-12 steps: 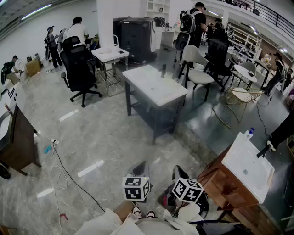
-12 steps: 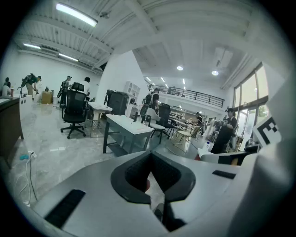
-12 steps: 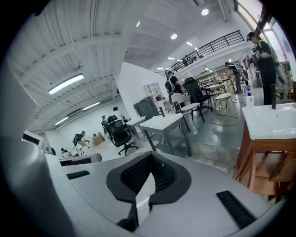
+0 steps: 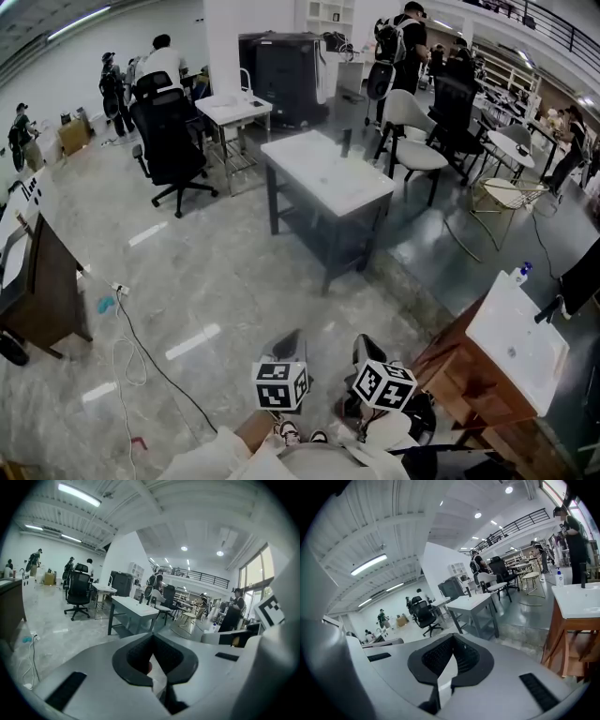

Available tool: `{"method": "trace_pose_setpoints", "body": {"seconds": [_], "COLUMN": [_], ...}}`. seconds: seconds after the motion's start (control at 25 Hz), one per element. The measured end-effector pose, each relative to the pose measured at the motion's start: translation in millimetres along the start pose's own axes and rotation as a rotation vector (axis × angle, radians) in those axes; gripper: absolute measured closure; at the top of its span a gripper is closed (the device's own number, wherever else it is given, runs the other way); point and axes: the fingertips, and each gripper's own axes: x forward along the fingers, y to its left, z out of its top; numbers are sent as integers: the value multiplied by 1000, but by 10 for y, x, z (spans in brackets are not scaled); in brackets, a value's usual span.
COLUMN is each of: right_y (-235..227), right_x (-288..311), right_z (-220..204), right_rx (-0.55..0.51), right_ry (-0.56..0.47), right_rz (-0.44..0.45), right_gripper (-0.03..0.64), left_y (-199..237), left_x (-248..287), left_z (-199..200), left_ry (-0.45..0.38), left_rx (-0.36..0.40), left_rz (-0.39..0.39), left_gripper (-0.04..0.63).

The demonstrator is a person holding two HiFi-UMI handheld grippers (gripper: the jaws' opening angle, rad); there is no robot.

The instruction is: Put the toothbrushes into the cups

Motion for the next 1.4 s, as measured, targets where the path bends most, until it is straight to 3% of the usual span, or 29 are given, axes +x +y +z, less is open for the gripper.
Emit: {"method": "trace_pose_setpoints", "body": {"seconds": [0.28, 0.8, 1.4], "right_y": [255, 510, 123], "right_x": [194, 612, 1912], "right_z": [-34, -183, 644], "right_rx": [10, -23, 11], "right_ry": [4, 59, 51], "right_rz": [11, 39, 42], "right_gripper": [594, 594, 594], "left_y": [271, 755, 1093], "left_x": [-53, 90, 1392], "left_z": [64, -11, 653], "left_ry": [-3, 16, 9], "left_rx": [19, -44, -4], "left_rz": [0, 42, 82], "left_gripper": [600, 600, 600]}}
